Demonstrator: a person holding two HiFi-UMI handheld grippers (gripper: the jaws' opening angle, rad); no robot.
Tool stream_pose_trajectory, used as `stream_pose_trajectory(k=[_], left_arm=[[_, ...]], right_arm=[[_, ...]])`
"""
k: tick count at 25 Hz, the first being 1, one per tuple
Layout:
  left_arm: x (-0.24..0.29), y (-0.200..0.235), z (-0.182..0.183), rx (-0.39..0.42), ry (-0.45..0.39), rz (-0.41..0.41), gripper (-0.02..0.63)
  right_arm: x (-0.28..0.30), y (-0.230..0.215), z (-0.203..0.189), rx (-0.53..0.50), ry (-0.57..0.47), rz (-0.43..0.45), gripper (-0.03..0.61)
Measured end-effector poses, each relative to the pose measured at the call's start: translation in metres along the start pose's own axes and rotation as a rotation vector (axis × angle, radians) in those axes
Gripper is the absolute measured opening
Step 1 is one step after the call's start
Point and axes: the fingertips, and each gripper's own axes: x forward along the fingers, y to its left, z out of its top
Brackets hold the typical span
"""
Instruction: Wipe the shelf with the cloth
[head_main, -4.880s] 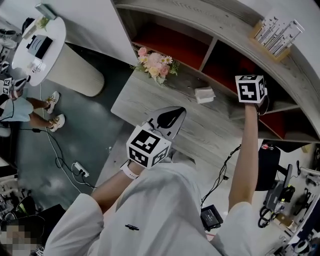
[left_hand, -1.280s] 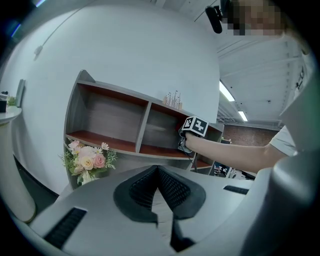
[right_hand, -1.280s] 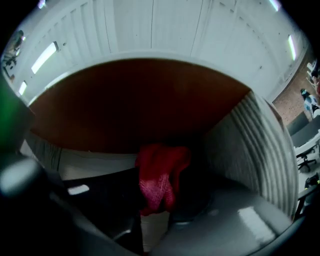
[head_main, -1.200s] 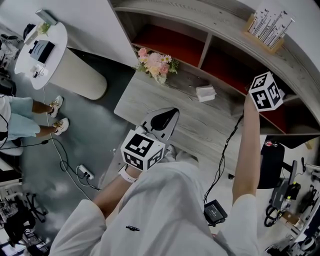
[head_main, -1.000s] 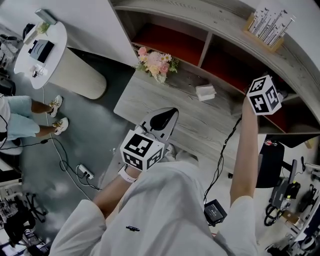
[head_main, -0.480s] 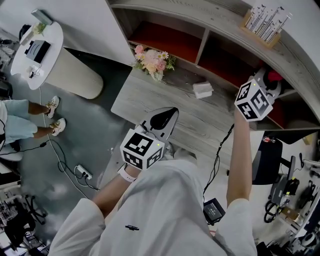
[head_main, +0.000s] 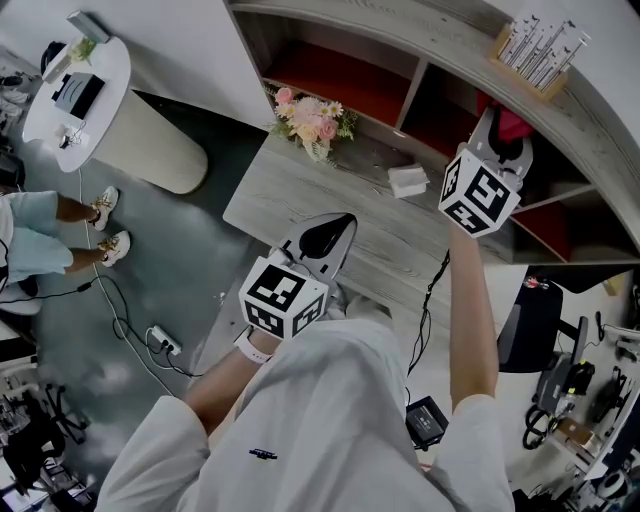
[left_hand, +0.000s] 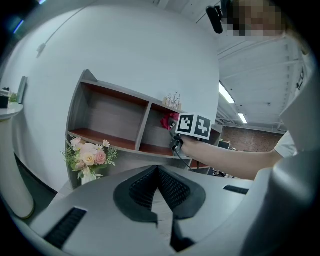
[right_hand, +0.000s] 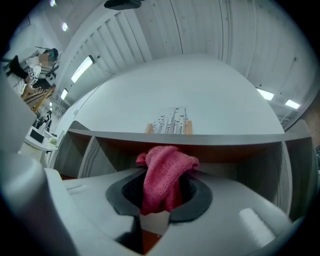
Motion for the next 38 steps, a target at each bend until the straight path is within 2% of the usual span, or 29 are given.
stream_pose_trajectory(k=[6,14,20,23,26,30,35,38], left_arm=[[-0.006,0.007,0.002,-0.007,-0.012,0.023,0.002],[-0.013,0.019,0.004,-0.014,-0.020,0.052,0.002],[-0.014,0.026,0.008,-0.011,-0.020,0.076,0.002],[-0.017,0.030,0.007,-0.014,-0.019,0.086,0.003],[-0.020,0.033,0.007,-0.015,-0.017,0.089,0.002],[-0.015,0.030,0.008,-0.009,-0.014,0.072,0.002],[0.000,0.013,0.008,0.022,-0.002,0.016,0.003],[0.005,0.004,0.010,0.034,-0.002,-0.009,0.002]], right_arm=[[0.010,0.050,0.003,-0.013,0.003,0.119,0.101],[0.030,0.090,0.002,-0.025,0.021,0.219,0.101],[0.055,0.091,-0.004,-0.023,0.025,0.228,0.101],[0.065,0.081,-0.006,-0.034,0.028,0.202,0.106],[0.068,0.056,-0.011,-0.012,0.042,0.132,0.107],[0.065,0.003,-0.018,0.084,0.061,-0.006,0.107],[0.054,-0.037,-0.021,0.219,0.070,-0.068,0.109],[0.043,-0.062,-0.022,0.304,0.063,-0.141,0.109]])
